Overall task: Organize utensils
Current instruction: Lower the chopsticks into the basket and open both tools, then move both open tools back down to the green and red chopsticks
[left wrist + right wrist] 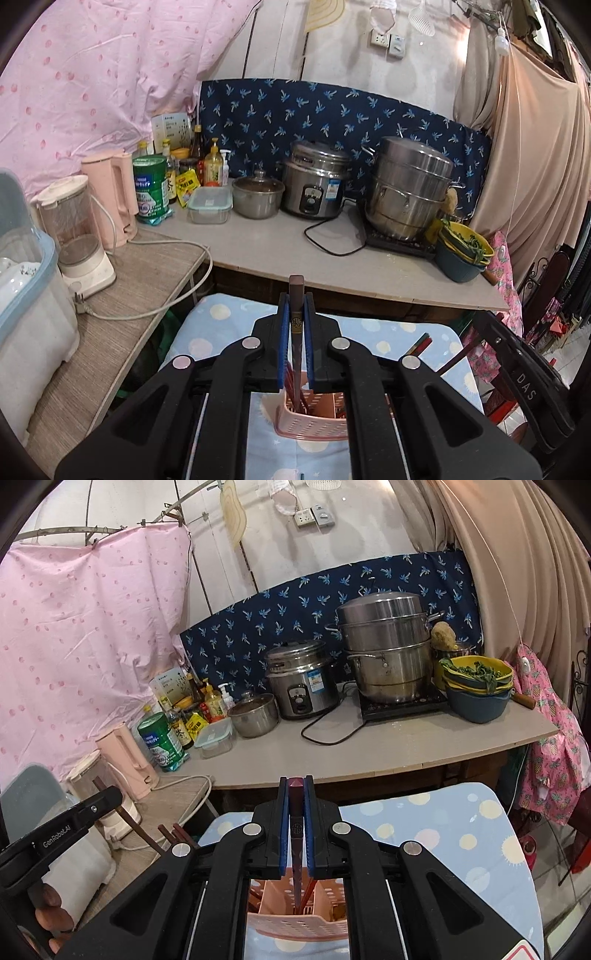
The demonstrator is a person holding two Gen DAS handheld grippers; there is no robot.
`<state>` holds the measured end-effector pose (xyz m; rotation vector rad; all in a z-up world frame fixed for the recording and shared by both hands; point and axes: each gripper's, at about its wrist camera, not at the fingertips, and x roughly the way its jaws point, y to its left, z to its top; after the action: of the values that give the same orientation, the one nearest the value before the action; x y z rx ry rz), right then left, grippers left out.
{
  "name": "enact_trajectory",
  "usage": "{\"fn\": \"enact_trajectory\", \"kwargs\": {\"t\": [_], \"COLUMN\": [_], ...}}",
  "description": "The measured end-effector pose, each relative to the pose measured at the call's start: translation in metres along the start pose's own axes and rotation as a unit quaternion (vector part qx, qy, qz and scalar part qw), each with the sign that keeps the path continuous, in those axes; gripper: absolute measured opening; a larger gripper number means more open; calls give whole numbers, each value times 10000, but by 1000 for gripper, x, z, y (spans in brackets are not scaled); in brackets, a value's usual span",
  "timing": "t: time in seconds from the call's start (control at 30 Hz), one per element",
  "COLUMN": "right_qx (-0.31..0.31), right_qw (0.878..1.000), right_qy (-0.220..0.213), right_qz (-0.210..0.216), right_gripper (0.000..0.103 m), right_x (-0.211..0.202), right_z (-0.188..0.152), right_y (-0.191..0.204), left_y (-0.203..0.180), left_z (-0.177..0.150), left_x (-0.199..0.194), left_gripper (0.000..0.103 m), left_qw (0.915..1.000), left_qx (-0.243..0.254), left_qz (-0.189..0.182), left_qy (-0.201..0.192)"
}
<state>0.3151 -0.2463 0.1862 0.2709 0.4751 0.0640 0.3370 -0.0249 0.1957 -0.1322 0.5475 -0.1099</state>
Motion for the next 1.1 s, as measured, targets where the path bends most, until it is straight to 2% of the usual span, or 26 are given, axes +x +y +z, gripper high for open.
{"fn": "enact_trajectory", "kwargs": {"t": [0.27,0.4,0.67,1.1], "right_qx": [-24,-8,-45,-109], "right_qw": [9999,9999,10000,9990], "right_qy": [143,95,36,237], "right_qz": [-94,-74,27,366], "right_gripper": [8,11,13,13], "right_x": [8,1,-16,-53], "right_z": [-11,-10,-14,-64], "right_y": [-3,-4,1,14], "left_y": [2,4,6,20], "left_z": [-10,-14,-27,-72], "left_x": [8,6,-7,-40], "left_gripper": [8,22,33,34], "left_qw": [9999,9998,9997,9995], "left_qx": [15,-7,32,116], "left_qz": [91,136,178,193], "left_qy": [144,161,148,233]}}
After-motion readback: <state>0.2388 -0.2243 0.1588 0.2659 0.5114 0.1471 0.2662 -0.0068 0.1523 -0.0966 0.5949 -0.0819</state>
